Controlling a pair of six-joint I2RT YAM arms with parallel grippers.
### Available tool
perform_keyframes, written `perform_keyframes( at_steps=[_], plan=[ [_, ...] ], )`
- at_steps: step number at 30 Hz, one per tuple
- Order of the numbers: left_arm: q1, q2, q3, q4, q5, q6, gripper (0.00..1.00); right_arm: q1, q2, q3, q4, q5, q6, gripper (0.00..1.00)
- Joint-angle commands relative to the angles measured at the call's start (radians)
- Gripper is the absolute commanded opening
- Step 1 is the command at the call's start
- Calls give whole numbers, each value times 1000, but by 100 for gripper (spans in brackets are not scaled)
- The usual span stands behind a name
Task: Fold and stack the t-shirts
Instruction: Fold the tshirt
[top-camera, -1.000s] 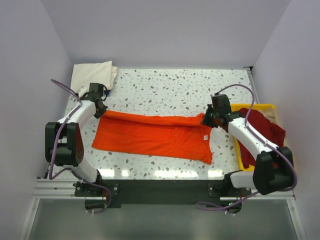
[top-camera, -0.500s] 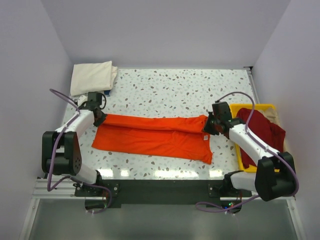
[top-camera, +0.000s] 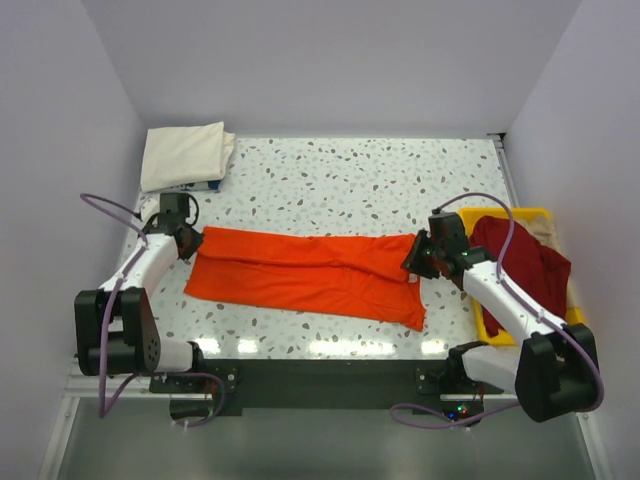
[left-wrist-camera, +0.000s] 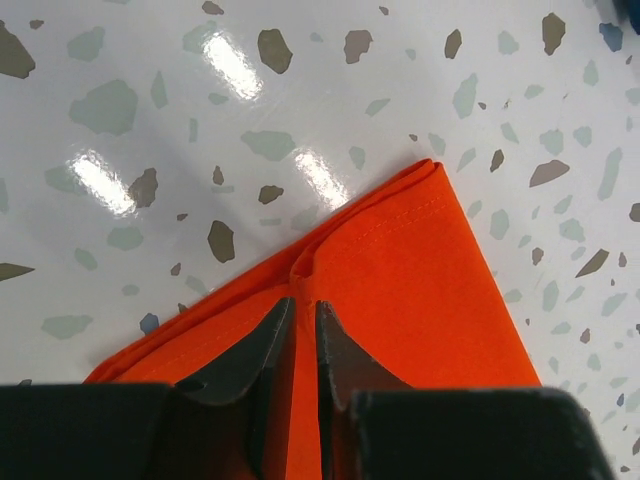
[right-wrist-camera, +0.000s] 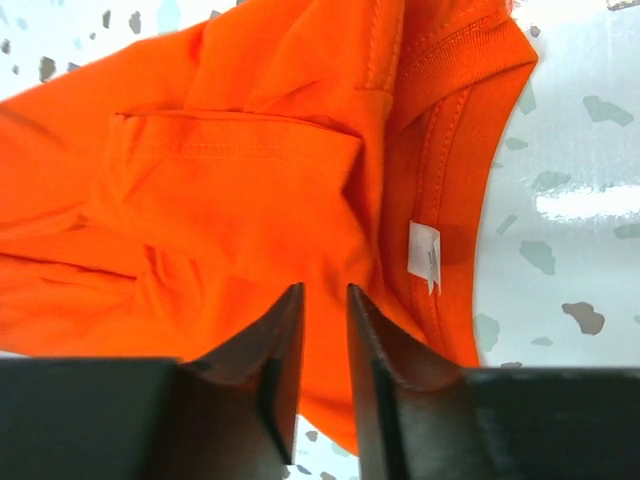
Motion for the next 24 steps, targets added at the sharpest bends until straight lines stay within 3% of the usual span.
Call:
perform_keyframes(
  at_steps=[1, 6, 15, 24],
  plan=[
    [20, -43, -9, 39, 21, 20, 18, 0, -47, -5, 14, -16, -7, 32],
    [20, -20, 9, 103, 95, 15, 18, 0, -21, 45, 63, 2, -1, 36],
    [-42, 63, 59, 169, 233, 79, 21, 13, 252, 198, 186, -13, -36, 41],
    [-54, 58, -21, 243, 326, 93, 23, 163, 429, 338, 180, 112, -95, 49]
  ],
)
